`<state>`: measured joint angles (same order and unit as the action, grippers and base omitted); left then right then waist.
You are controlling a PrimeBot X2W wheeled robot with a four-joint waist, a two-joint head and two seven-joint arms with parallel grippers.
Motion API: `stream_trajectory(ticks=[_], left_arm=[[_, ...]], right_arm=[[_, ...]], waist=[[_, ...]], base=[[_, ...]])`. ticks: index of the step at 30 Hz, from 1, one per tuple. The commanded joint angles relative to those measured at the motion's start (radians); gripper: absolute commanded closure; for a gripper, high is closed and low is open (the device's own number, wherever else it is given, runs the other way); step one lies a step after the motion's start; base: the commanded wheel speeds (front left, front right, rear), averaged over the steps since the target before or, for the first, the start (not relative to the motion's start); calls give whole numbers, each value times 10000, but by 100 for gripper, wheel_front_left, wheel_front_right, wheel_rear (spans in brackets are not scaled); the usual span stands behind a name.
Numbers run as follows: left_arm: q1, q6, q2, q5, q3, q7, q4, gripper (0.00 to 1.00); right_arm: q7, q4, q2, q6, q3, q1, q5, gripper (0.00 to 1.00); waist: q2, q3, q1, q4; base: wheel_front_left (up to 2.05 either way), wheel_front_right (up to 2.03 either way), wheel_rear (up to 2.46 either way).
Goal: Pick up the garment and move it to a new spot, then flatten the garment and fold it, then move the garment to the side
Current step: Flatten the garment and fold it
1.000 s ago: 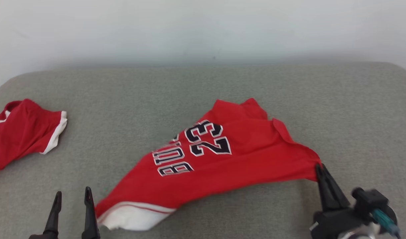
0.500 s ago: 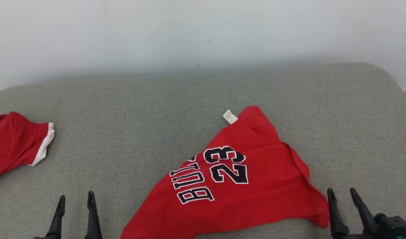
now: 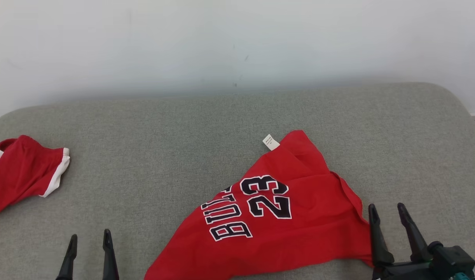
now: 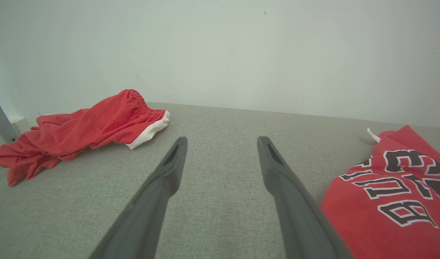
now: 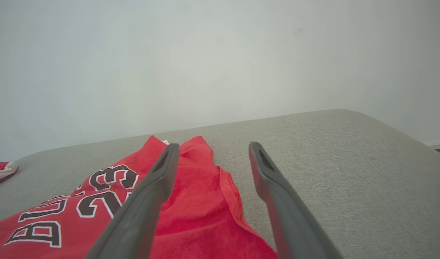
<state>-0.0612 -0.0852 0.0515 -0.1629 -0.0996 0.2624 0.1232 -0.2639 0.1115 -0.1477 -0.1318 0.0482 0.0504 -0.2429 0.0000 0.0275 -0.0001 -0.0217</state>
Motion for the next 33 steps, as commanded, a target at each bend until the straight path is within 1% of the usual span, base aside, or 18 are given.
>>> stream_trajectory(ticks=[1, 3, 8, 9, 15, 18, 22, 23, 29, 33], left_arm=[[-151, -23, -18, 18, 21, 36, 62, 0], [-156, -82, -18, 30, 117, 36, 242, 0], [167, -279, 95, 21, 596, 36, 1336, 0], [426, -326, 231, 6, 816, 37, 1781, 0], [1584, -433, 638, -99, 1530, -18, 2766, 0], [2152, -464, 830, -250, 1940, -290, 3310, 0], [2545, -445, 1094, -624, 2736, -1000, 3936, 0], [2545, -445, 1094, -624, 2736, -1000, 3936, 0], [2513, -439, 1516, -1341, 3996, -1537, 4203, 0], [2325, -440, 1667, -1669, 4710, -1840, 4369, 0]], right_arm=[[-8, -35, 87, 22, -79, 76, 39, 0], [-8, -62, 159, 22, -197, 83, 58, 0], [-7, 102, 270, 22, -464, -17, 59, 0], [-8, 144, 308, 22, -505, -57, 67, 0], [-8, 298, 376, 22, -559, -153, 93, 0], [-8, 393, 399, 22, -597, -243, 111, 0], [-8, 500, 439, 22, -623, -284, 136, 0], [-8, 500, 439, 22, -623, -284, 136, 0], [-8, 548, 491, 22, -507, -254, 152, 0], [-8, 581, 518, 22, -443, -246, 186, 0]], waist=[[0, -9, 1, 2], [0, -17, 1, -14], [0, 16, 1, -146], [0, 56, 1, -196], [0, 245, 1, -371], [0, 322, 1, -484], [0, 391, 1, -649], [0, 391, 1, -649], [0, 447, 1, -757], [0, 449, 1, -744]], base=[[0, 0, 0], [0, 0, 0], [0, 0, 0], [0, 0, 0], [0, 0, 0], [0, 0, 0], [0, 0, 0], [0, 0, 0], [0, 0, 0], [0, 0, 0]])
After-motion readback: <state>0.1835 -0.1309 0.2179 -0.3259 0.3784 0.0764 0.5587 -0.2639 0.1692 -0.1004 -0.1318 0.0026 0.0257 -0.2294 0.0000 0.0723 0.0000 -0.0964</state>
